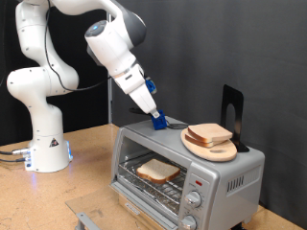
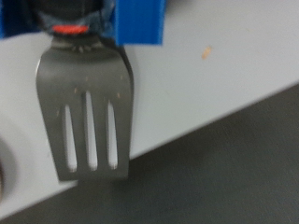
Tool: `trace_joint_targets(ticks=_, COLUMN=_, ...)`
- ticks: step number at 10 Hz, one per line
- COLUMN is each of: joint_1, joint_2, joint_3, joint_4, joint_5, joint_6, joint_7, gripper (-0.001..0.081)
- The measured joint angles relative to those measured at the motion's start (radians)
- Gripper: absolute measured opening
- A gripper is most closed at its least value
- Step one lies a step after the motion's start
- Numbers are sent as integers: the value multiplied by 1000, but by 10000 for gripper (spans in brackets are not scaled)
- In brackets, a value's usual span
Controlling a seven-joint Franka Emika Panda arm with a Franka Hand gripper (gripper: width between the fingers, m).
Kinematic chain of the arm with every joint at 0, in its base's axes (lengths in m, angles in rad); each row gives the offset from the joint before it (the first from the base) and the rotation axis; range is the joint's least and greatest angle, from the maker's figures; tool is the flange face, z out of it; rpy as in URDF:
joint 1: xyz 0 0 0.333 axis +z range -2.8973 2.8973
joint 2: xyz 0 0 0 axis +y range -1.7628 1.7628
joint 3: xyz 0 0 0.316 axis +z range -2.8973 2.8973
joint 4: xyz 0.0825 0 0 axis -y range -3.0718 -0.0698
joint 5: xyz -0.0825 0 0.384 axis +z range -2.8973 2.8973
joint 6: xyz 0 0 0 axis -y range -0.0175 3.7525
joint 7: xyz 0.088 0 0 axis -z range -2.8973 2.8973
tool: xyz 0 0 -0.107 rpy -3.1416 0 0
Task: Make a piece of toast with the oven
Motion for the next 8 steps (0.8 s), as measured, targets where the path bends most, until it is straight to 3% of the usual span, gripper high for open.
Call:
trace_joint_targets(ticks=2, joint_1=-2, joint_2=-54, joint_3=-47, joint_4=3, joint_5=3, joint_6=-92, joint_7=1, gripper=808)
trace_joint_targets(ticks=4, joint_1=-2, joint_2=-48, joint_3=-51, joint_4=1, joint_5=6, joint_6=-108, joint_7=1, gripper=808)
trace_joint_targets(ticks=7, joint_1=-4, joint_2=-77, joint_3=-196, joint_4=-3, joint_5=200, joint_6=-220, joint_7=-70, gripper=808)
trace_joint_targets(ticks=8, joint_1=-9, joint_2=-99, joint_3=-232, joint_4=-11, joint_5=297, joint_6=-200, joint_7=-77, gripper=808)
